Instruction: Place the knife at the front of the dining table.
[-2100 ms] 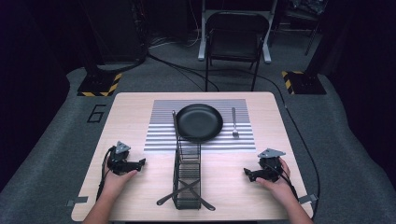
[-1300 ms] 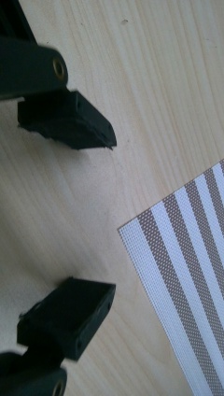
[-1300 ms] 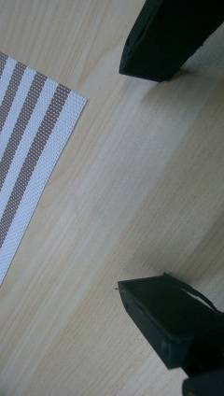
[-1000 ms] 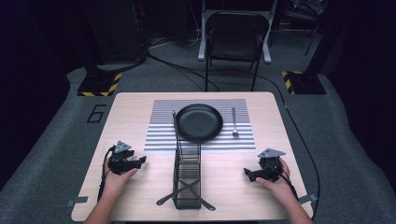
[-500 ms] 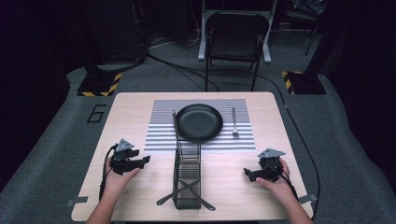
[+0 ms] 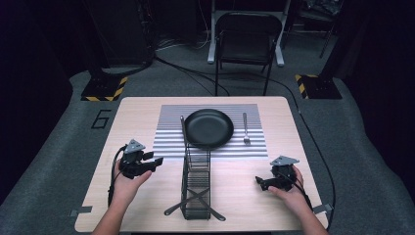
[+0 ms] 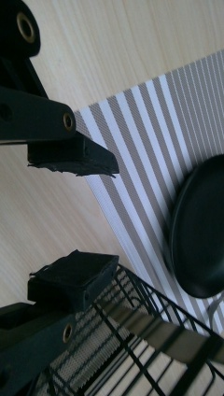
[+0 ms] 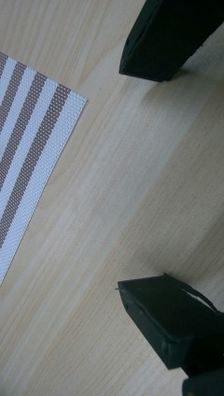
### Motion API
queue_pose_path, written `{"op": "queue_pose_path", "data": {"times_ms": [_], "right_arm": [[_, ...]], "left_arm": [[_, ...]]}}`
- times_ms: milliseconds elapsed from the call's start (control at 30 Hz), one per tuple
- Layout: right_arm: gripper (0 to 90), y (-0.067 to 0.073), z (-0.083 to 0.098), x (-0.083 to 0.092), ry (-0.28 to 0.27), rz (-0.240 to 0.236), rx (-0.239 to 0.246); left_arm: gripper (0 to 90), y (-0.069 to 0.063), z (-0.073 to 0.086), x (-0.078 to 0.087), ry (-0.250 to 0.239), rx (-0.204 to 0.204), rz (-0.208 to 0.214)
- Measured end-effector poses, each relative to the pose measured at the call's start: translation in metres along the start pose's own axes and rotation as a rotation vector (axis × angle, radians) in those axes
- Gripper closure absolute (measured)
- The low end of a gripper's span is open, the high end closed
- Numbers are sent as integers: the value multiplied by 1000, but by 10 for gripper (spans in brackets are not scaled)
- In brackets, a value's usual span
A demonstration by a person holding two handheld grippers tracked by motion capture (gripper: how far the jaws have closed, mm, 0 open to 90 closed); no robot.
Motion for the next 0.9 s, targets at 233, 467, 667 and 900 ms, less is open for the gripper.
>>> {"op": "queue_pose_path", "data": {"times_ms": [233, 467, 667, 900], "right_arm": [[0, 0, 0, 0, -1, 2, 1], [0, 0, 0, 0, -1, 2, 1], [0, 0, 0, 0, 0, 0, 0], [0, 0, 0, 0, 1, -1, 0]], "left_arm": [[508, -16, -23, 5, -10, -42, 24], [492, -29, -46, 9, -57, -40, 57], [468, -40, -56, 4, -57, -51, 85], [481, -50, -65, -5, -63, -47, 111]]}}
Point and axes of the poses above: each handheld gripper's, and its own axes: x roughly backward along the jaws, z roughly out of its underside, y roughly to its left, the point moved 4 cm from there along -x, roughly forward along the jaws, and after that the axes turned 5 degrees about -z, right-handed, at the moved point
